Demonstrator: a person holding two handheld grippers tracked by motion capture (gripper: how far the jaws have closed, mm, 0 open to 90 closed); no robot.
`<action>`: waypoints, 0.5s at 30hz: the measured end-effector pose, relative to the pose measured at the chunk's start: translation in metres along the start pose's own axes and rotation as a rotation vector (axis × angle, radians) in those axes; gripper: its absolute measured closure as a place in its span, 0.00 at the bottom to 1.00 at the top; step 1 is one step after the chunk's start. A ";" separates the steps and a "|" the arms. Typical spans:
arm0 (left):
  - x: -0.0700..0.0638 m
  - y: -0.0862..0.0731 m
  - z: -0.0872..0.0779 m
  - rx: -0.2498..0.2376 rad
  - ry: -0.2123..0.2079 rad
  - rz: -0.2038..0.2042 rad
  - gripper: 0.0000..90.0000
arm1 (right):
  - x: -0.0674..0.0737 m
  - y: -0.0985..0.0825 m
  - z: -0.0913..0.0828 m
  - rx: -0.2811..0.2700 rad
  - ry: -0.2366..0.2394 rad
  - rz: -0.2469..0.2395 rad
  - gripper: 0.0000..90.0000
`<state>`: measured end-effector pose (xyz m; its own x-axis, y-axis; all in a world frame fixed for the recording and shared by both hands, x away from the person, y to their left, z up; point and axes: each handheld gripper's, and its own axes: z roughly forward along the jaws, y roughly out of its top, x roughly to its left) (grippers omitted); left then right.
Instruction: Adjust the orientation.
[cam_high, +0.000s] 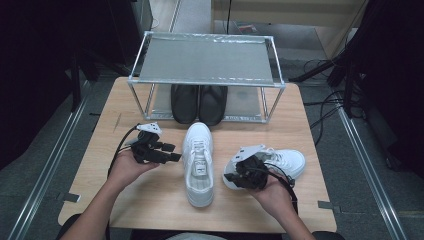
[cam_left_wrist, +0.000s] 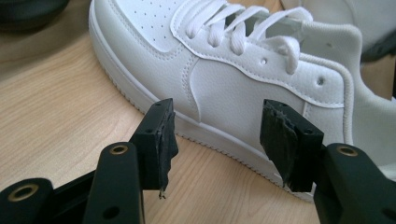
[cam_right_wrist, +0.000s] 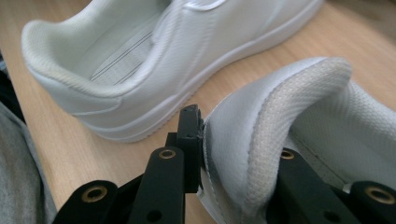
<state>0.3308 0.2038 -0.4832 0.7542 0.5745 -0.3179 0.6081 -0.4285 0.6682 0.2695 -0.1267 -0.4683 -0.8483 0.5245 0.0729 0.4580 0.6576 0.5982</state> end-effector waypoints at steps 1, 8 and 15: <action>0.001 0.000 -0.001 -0.007 0.005 -0.004 0.51 | 0.002 0.000 0.003 0.004 0.006 -0.011 0.86; 0.006 0.003 -0.003 -0.020 0.000 -0.015 0.51 | 0.009 -0.005 0.016 0.034 0.037 0.003 0.87; 0.005 0.006 0.002 -0.005 -0.011 0.000 0.51 | 0.007 -0.009 0.017 0.028 0.069 0.025 0.87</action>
<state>0.3387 0.2023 -0.4816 0.7570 0.5665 -0.3255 0.6069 -0.4253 0.6714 0.2639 -0.1200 -0.4871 -0.8524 0.5028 0.1432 0.4857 0.6601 0.5730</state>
